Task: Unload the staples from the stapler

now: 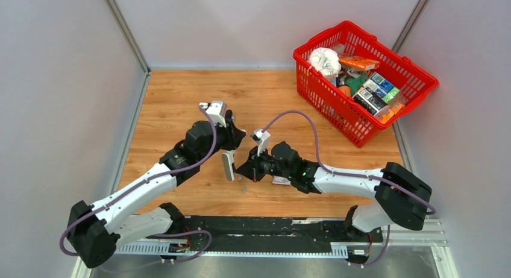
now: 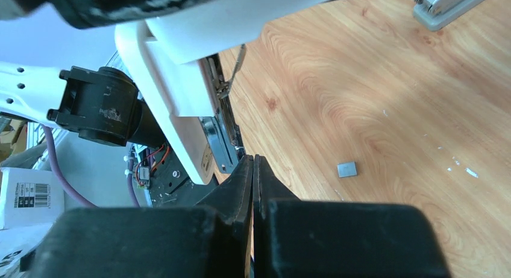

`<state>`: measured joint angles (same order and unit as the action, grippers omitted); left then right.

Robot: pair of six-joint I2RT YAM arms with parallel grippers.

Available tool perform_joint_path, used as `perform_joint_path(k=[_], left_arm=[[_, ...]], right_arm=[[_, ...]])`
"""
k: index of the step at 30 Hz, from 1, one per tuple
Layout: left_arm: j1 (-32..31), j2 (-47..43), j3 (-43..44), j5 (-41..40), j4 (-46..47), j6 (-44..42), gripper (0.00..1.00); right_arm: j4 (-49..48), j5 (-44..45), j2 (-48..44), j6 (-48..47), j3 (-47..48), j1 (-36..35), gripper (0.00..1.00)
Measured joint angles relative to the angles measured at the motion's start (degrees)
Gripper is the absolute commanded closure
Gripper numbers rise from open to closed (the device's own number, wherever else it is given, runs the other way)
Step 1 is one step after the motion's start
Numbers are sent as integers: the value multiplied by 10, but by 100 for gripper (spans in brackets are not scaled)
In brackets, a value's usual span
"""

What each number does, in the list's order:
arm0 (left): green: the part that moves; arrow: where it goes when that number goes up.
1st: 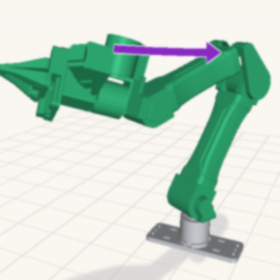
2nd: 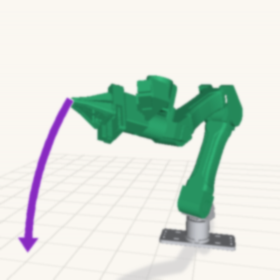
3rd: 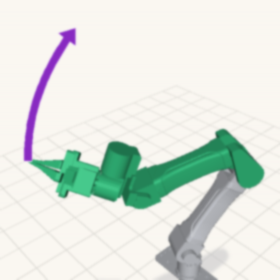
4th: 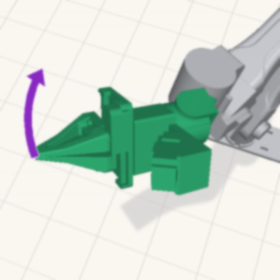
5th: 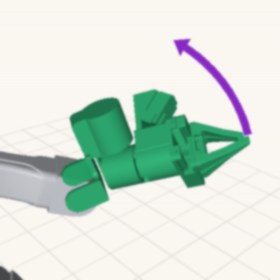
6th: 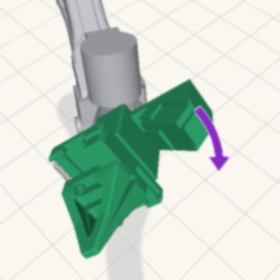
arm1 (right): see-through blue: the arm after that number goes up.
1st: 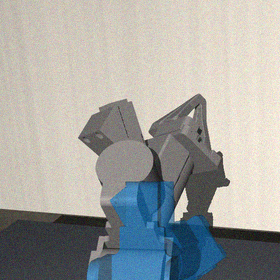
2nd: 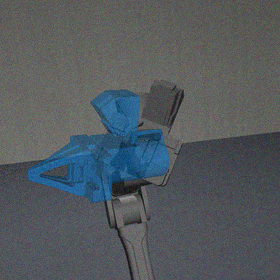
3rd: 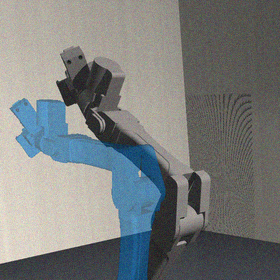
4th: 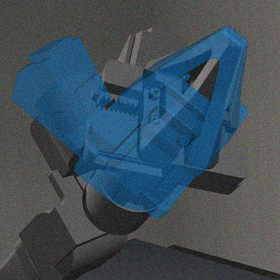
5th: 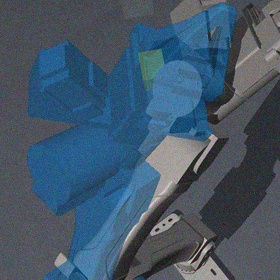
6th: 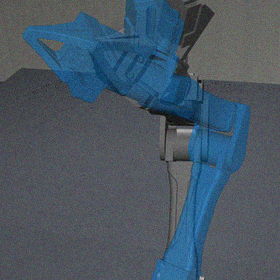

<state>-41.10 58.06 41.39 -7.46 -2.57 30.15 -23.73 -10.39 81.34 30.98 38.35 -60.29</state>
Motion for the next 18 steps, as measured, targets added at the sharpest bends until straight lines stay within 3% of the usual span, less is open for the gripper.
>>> perform_joint_path(k=[18], left_arm=[[0,-90,13,24,-57,-2,100]], right_arm=[[107,61,-82,-37,8,0,100]])
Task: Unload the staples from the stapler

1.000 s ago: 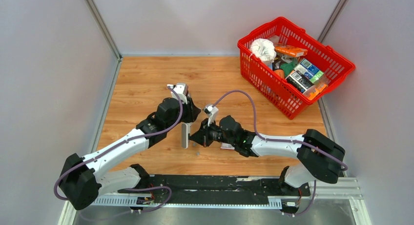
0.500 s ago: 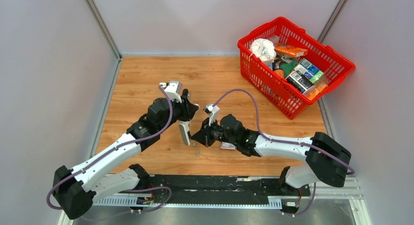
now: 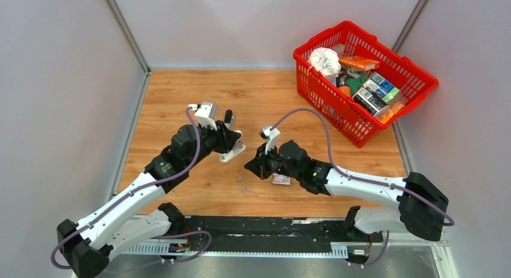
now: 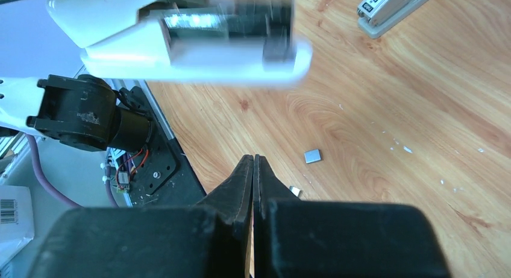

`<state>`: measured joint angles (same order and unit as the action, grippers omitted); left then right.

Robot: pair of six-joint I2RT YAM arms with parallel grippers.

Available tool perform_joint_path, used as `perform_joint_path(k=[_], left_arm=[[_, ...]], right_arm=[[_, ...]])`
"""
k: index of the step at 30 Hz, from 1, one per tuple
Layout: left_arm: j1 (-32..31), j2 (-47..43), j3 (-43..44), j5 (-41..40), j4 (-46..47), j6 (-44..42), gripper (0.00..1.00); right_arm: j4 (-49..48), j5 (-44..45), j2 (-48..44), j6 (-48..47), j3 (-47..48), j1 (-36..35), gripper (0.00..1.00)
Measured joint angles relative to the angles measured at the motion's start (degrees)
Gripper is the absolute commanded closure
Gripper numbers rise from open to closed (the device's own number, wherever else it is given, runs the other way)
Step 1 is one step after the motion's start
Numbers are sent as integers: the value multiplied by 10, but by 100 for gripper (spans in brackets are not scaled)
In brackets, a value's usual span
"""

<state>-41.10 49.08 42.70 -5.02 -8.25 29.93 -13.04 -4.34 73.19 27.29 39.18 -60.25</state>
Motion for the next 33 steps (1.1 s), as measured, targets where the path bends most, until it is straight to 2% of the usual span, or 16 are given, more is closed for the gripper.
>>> perform_joint_path(k=[19,26,33], left_arm=[[0,-72,10,23,-21,-2,100],[0,-80,10,77,-2,0,100],[0,-85,10,137,55,2,100]], right_arm=[[70,27,-66,-5,0,0,100],[57,6,-61,16,-1,0,100],[14,-29,-21,46,-3,-4,100]])
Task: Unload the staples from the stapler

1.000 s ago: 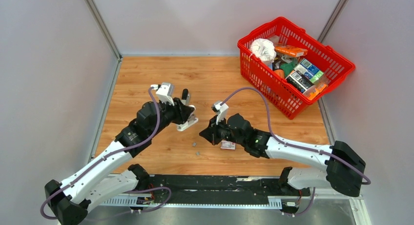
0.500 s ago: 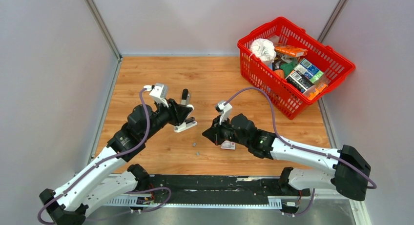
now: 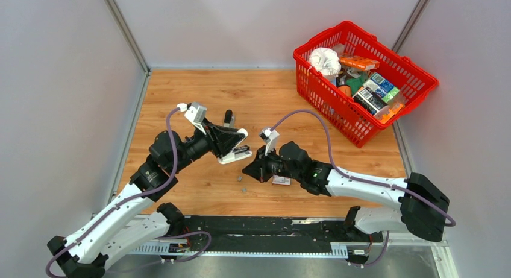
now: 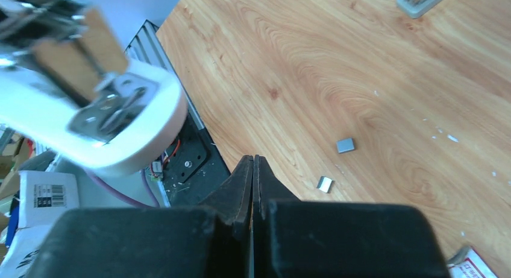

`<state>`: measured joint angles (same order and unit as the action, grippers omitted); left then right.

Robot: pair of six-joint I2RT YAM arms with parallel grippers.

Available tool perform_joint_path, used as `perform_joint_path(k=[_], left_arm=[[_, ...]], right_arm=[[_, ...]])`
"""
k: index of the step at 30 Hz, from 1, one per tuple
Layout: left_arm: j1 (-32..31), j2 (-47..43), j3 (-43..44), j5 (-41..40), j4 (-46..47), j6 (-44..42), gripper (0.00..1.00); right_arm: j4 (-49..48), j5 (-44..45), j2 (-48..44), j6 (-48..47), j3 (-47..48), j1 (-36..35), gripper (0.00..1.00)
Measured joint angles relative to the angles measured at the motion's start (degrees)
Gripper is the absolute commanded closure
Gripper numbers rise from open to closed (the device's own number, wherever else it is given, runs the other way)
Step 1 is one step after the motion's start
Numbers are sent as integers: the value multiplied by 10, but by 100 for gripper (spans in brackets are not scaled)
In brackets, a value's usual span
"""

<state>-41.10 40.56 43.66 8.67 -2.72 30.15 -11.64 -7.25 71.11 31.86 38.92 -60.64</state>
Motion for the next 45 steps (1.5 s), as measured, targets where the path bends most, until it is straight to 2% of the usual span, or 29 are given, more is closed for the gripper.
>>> perform_joint_path(k=[9,19,26,36,45], left_arm=[[0,-20,-20,60,53,1,100],[0,-28,-40,121,88,6,100],[1,-36,-52,157,114,1,100],[8,-35,-82,209,197,-16,100],[5,-26,-102,211,275,-20,100]], right_arm=[[-23,-13,5,14,3,-3,100],[-9,-17,-17,18,50,0,100],[40,-23,-23,35,107,4,100],[137,-10,-27,44,170,8,100],[203,-17,-19,43,232,20,100]])
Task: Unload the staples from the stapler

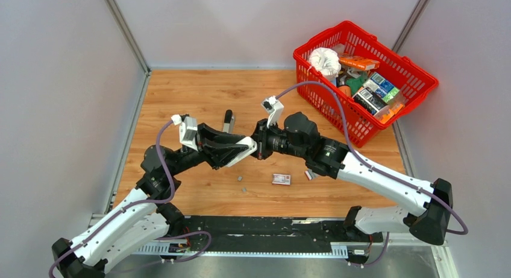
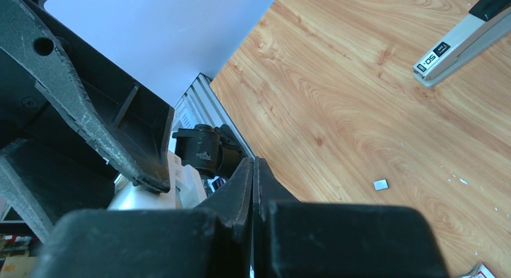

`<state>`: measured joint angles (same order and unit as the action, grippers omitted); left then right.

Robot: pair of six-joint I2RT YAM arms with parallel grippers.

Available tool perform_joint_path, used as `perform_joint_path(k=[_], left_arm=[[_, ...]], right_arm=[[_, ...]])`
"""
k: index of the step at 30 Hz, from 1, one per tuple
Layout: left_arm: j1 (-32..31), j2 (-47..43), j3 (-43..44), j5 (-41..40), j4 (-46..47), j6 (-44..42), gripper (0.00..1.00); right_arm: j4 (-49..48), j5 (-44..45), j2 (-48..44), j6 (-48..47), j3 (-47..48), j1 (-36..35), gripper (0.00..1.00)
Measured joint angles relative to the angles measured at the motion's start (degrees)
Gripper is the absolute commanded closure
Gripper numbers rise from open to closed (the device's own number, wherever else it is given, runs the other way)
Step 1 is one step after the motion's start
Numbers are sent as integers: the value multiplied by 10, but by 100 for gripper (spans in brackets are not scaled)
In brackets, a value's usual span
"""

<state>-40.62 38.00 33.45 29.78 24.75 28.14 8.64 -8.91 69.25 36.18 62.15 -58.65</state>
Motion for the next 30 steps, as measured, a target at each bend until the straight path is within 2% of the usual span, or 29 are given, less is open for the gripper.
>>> perform_joint_path(k=[11,21,30], left_arm=[[-18,9,0,-37,57,-16,100],[-36,7,46,-66,-80,-63,100],[-44,48,57,-68,-140,-82,100]], right_arm=[[73,-12,23,-8,85,12,100],[62,-14,2,-10,39,32,100],[37,-17,-38,-6,-43,72,100]])
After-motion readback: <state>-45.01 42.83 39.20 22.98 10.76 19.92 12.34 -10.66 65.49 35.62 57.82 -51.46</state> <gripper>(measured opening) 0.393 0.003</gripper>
